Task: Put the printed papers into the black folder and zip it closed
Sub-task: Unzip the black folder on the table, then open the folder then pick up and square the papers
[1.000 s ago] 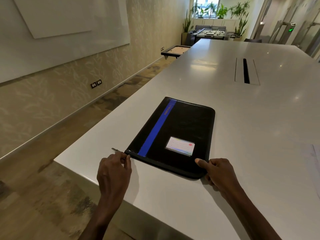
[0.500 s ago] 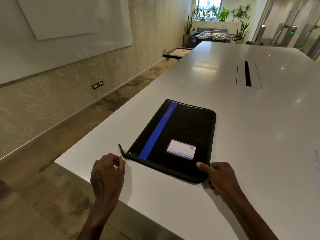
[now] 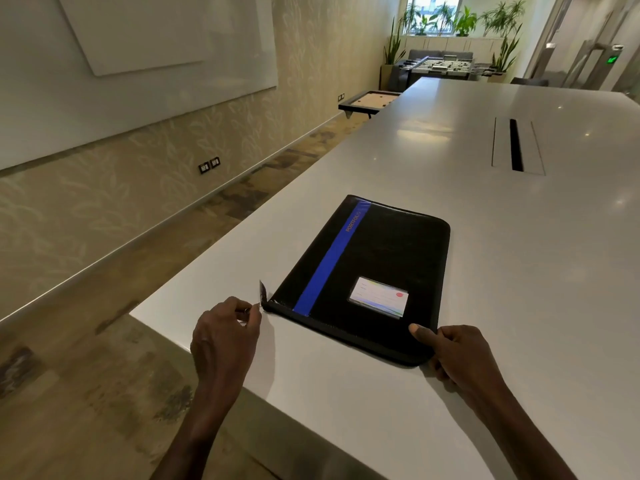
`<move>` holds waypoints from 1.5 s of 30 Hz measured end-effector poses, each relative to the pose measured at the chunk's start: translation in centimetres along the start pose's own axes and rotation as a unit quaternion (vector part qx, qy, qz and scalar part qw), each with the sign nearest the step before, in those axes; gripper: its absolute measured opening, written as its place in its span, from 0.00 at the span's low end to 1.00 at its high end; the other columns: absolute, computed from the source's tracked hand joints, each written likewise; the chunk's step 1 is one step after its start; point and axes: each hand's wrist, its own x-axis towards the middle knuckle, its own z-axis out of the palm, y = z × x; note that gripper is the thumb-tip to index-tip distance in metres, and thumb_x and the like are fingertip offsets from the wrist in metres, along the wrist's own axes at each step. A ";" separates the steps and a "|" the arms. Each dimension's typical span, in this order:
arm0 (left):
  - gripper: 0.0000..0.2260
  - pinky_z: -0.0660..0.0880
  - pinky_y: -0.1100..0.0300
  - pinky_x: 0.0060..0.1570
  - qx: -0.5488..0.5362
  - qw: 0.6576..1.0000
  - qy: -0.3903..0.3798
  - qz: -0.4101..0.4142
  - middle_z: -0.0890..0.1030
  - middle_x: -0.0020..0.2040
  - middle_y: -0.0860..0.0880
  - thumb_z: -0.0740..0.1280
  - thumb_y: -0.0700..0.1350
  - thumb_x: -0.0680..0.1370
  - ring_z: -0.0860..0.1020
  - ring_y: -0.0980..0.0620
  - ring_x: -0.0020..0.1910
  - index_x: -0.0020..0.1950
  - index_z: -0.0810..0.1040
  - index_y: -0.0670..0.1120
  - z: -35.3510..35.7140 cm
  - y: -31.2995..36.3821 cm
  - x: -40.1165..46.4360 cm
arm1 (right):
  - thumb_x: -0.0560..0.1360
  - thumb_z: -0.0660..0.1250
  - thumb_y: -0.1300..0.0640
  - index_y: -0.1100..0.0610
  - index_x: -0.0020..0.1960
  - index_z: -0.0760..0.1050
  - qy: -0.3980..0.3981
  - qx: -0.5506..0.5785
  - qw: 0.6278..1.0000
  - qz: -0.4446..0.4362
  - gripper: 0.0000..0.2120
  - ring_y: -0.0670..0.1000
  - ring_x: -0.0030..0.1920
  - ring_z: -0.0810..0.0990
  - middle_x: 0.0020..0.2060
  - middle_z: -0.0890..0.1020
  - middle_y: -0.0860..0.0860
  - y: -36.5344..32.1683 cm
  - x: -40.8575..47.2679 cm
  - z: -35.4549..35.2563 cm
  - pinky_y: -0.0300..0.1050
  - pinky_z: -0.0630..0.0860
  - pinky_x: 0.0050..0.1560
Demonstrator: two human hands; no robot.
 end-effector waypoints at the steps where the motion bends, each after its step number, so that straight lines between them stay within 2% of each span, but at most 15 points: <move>1: 0.07 0.74 0.58 0.37 0.000 1.000 0.000 0.001 0.85 0.42 0.51 0.72 0.50 0.73 0.81 0.50 0.40 0.47 0.82 0.47 -0.1 0.0 0.1 | 0.72 0.74 0.46 0.60 0.27 0.73 -0.005 0.003 1.000 0.004 0.24 0.48 0.16 0.70 0.17 0.75 0.52 0.0 0.0 0.0 0.38 0.67 0.22; 4: 0.16 0.71 0.59 0.43 0.020 0.999 0.018 0.025 0.83 0.51 0.45 0.74 0.51 0.72 0.78 0.45 0.51 0.57 0.80 0.44 -0.2 0.9 0.1 | 0.72 0.74 0.45 0.62 0.29 0.75 -0.014 0.011 1.000 0.016 0.23 0.48 0.16 0.70 0.20 0.79 0.55 -0.3 -0.1 -0.2 0.37 0.67 0.22; 7: 0.17 0.68 0.62 0.48 -0.021 0.994 -0.002 0.107 0.81 0.53 0.47 0.73 0.51 0.71 0.74 0.50 0.54 0.58 0.79 0.46 0.1 3.2 -0.6 | 0.72 0.74 0.45 0.63 0.31 0.76 -0.018 0.011 0.999 0.024 0.23 0.48 0.16 0.71 0.23 0.81 0.58 -0.5 -0.3 -0.2 0.36 0.67 0.20; 11: 0.25 0.68 0.60 0.64 -0.107 0.954 -0.164 0.229 0.77 0.64 0.55 0.72 0.62 0.68 0.69 0.55 0.66 0.62 0.79 0.53 1.4 6.2 -2.2 | 0.73 0.74 0.49 0.62 0.34 0.76 -0.012 0.019 1.000 0.021 0.18 0.47 0.17 0.72 0.21 0.79 0.54 -1.0 -0.4 -0.4 0.36 0.67 0.20; 15: 0.31 0.62 0.56 0.71 -0.075 0.914 -0.252 0.309 0.70 0.72 0.59 0.67 0.68 0.69 0.60 0.59 0.75 0.68 0.73 0.57 3.0 8.0 -4.1 | 0.73 0.75 0.55 0.61 0.51 0.80 0.009 0.020 1.000 -0.007 0.11 0.44 0.20 0.75 0.26 0.82 0.53 -1.9 -0.8 -0.9 0.36 0.71 0.23; 19: 0.21 0.72 0.52 0.67 -0.082 0.920 -0.208 0.322 0.77 0.67 0.54 0.71 0.53 0.73 0.71 0.56 0.69 0.66 0.77 0.54 3.1 9.4 -4.2 | 0.74 0.73 0.57 0.58 0.60 0.77 0.013 0.047 0.998 -0.038 0.16 0.43 0.20 0.77 0.28 0.83 0.54 -3.0 -1.0 -1.2 0.32 0.70 0.22; 22: 0.18 0.75 0.50 0.65 -0.106 0.926 -0.181 0.313 0.78 0.66 0.50 0.70 0.45 0.75 0.74 0.52 0.68 0.65 0.78 0.50 2.5 9.9 -4.1 | 0.78 0.68 0.56 0.56 0.55 0.79 0.030 0.123 0.990 -0.062 0.07 0.45 0.22 0.77 0.26 0.82 0.52 -3.5 -1.2 -1.4 0.34 0.71 0.23; 25: 0.17 0.77 0.47 0.61 -0.146 0.930 -0.153 0.301 0.80 0.64 0.46 0.71 0.40 0.75 0.78 0.49 0.64 0.64 0.79 0.45 2.0 10.3 -4.2 | 0.81 0.61 0.58 0.54 0.47 0.83 0.054 0.194 0.975 -0.094 0.12 0.48 0.30 0.80 0.29 0.84 0.51 -3.4 -1.2 -1.3 0.38 0.76 0.29; 28: 0.17 0.79 0.47 0.58 -0.170 0.932 -0.115 0.298 0.83 0.58 0.43 0.72 0.35 0.73 0.82 0.47 0.57 0.62 0.80 0.42 1.4 10.8 -3.9 | 0.79 0.64 0.59 0.51 0.52 0.84 0.111 0.023 0.972 -0.205 0.10 0.42 0.41 0.83 0.44 0.87 0.45 -2.5 -0.8 -0.6 0.31 0.75 0.43; 30: 0.16 0.80 0.54 0.56 -0.185 0.933 -0.093 0.296 0.85 0.54 0.44 0.72 0.34 0.73 0.84 0.48 0.52 0.61 0.81 0.41 1.0 11.0 -3.4 | 0.79 0.66 0.53 0.52 0.62 0.80 0.067 -0.108 0.958 -0.258 0.13 0.46 0.56 0.81 0.58 0.84 0.49 -1.6 -0.4 0.0 0.35 0.75 0.55; 33: 0.14 0.77 0.71 0.49 -0.227 0.931 -0.065 0.277 0.84 0.47 0.51 0.71 0.38 0.75 0.80 0.60 0.44 0.60 0.81 0.43 0.0 11.2 -2.4 | 0.79 0.61 0.43 0.52 0.73 0.69 -0.033 -0.249 0.932 -0.260 0.25 0.48 0.76 0.63 0.75 0.68 0.50 0.1 0.0 0.9 0.43 0.60 0.73; 35: 0.14 0.76 0.72 0.44 -0.249 0.932 -0.044 0.261 0.82 0.45 0.56 0.70 0.41 0.75 0.78 0.63 0.42 0.60 0.81 0.44 -0.5 11.1 -1.6 | 0.80 0.58 0.40 0.53 0.75 0.66 -0.037 -0.282 0.920 -0.268 0.28 0.47 0.79 0.54 0.78 0.62 0.50 0.9 0.0 1.4 0.42 0.52 0.76; 39: 0.12 0.77 0.72 0.45 -0.276 0.936 -0.007 0.220 0.84 0.49 0.56 0.68 0.41 0.77 0.80 0.66 0.46 0.60 0.82 0.46 -1.2 10.5 0.3 | 0.80 0.54 0.39 0.52 0.76 0.64 -0.009 -0.288 0.912 -0.292 0.29 0.46 0.79 0.51 0.78 0.60 0.49 1.4 0.1 1.9 0.34 0.46 0.74; 42: 0.09 0.71 0.79 0.40 -0.259 0.943 0.024 0.206 0.84 0.41 0.53 0.68 0.40 0.78 0.80 0.64 0.41 0.56 0.83 0.42 -1.6 10.2 1.5 | 0.81 0.53 0.39 0.52 0.77 0.63 0.002 -0.297 0.904 -0.306 0.29 0.43 0.78 0.48 0.78 0.60 0.48 1.7 0.3 2.3 0.30 0.40 0.70; 45: 0.07 0.66 0.79 0.34 -0.240 0.954 0.053 0.172 0.76 0.32 0.55 0.67 0.42 0.78 0.76 0.67 0.34 0.48 0.82 0.39 -1.8 9.5 2.3 | 0.80 0.52 0.38 0.51 0.78 0.61 0.001 -0.307 0.901 -0.305 0.30 0.46 0.79 0.47 0.79 0.58 0.48 2.2 0.7 2.6 0.34 0.42 0.74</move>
